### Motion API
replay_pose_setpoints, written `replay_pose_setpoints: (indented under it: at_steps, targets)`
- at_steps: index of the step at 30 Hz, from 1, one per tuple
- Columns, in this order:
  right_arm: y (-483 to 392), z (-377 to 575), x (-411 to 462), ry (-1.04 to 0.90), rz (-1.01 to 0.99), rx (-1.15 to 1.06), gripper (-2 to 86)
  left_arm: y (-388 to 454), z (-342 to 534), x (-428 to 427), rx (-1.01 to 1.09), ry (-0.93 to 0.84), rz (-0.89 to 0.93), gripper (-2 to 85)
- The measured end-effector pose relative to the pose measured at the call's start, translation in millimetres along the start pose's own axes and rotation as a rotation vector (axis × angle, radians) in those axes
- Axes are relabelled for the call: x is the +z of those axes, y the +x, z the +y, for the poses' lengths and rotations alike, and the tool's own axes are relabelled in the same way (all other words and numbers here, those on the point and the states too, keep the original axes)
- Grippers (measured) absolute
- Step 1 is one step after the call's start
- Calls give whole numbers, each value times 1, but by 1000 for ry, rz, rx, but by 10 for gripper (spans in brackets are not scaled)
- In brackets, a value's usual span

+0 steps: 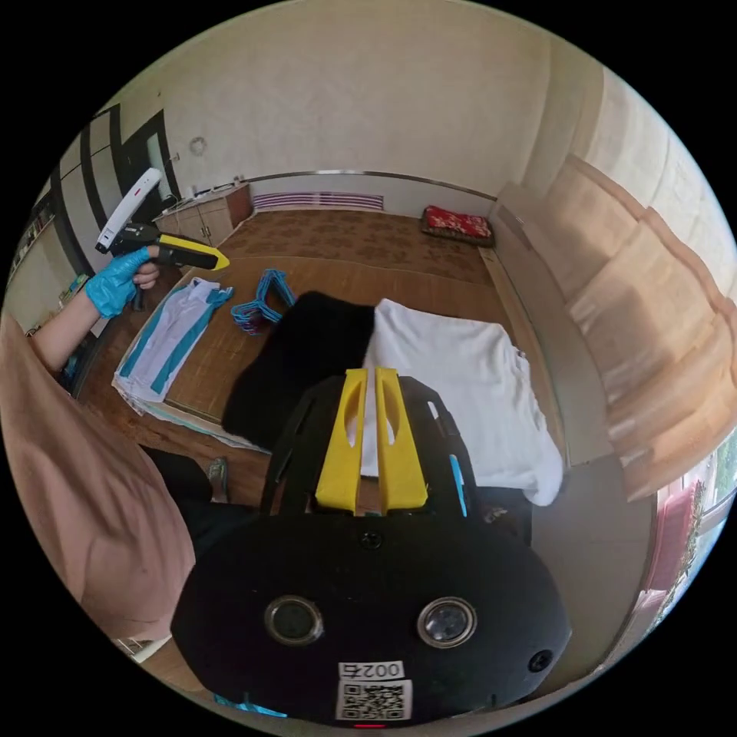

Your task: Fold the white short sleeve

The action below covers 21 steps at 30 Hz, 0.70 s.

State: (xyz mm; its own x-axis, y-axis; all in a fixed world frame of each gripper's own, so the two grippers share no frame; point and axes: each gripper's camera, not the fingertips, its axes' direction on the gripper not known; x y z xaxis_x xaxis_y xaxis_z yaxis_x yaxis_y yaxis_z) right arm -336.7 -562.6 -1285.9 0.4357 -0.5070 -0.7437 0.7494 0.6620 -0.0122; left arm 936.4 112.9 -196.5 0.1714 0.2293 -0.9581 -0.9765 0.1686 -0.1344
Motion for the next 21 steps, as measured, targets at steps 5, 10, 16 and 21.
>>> replay_pose_setpoints:
  at_steps: [5, 10, 16, 21]
  targets:
    - [-105, -26, 38, 33, -56, -3, 0, -50, 55, -14, -17, 29, -5, -16]
    - [-207, -46, 89, 5, -29, -70, 0, -108, 117, -7, -64, 33, -53, -15]
    - [-328, -58, 173, 28, -112, -240, 2, -168, 208, 31, -155, 17, -93, -15]
    - [-404, -55, 245, 65, -210, -363, 5, -199, 291, 88, -272, -10, -157, -15]
